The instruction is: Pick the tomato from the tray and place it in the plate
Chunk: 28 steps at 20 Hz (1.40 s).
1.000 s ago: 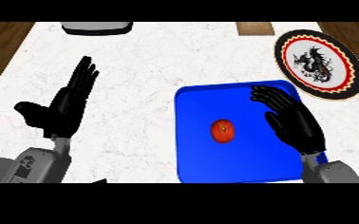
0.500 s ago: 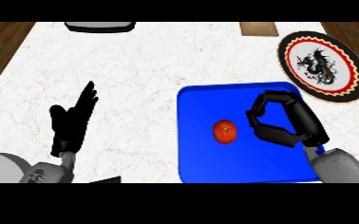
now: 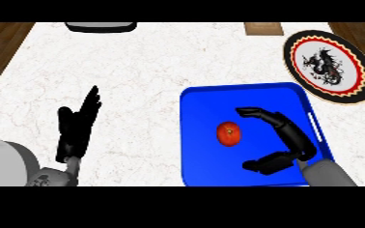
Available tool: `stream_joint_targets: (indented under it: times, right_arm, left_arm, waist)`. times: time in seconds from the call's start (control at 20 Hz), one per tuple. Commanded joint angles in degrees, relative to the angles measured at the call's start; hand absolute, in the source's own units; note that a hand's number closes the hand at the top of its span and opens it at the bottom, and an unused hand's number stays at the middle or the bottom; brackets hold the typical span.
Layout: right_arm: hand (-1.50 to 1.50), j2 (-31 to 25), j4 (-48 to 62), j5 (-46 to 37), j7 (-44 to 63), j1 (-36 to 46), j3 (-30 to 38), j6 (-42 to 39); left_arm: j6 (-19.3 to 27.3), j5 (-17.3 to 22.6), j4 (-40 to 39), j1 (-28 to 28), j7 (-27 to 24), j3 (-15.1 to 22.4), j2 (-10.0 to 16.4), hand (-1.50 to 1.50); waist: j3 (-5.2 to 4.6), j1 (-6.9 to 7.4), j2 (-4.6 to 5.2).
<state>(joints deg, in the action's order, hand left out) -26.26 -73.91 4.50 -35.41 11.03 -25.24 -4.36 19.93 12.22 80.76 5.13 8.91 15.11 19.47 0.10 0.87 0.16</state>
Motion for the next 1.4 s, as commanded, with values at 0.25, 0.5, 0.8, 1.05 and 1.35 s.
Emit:
stream_joint_targets:
  times: [0.25,0.5,0.8,1.05,1.35]
  right_arm:
    - [-1.50,-8.5,-2.0,-16.3,12.6,10.9,-2.5,1.5]
    - [-1.50,-10.1,-5.6,-20.1,24.6,16.2,-5.8,-7.2]
    - [-1.50,-3.6,-6.3,-23.5,36.5,18.5,-11.0,-15.4]
    - [-1.50,0.3,-4.5,-28.0,37.4,17.0,-10.0,-18.8]
    - [-1.50,1.5,-1.7,-33.5,32.6,14.9,-5.2,-22.0]
  left_arm:
    - [-1.4,0.3,0.2,-2.2,-1.3,-1.7,0.6,0.00]
    - [1.2,-2.1,2.4,-2.5,1.1,0.3,-1.6,0.00]
    - [0.1,-2.9,4.7,-4.2,2.4,0.0,-0.7,0.00]
    - [-1.9,-3.8,0.3,-2.7,-0.6,-3.3,-1.7,0.00]
    - [-1.1,-7.8,1.2,-2.5,1.8,-2.7,-5.4,0.00]
  waist:
    - [-0.20,-0.27,-0.24]
    - [-0.20,-0.45,-0.35]
    - [-0.13,-0.23,-0.29]
    - [-0.12,-0.63,-0.17]
    - [-0.10,-0.70,-0.17]
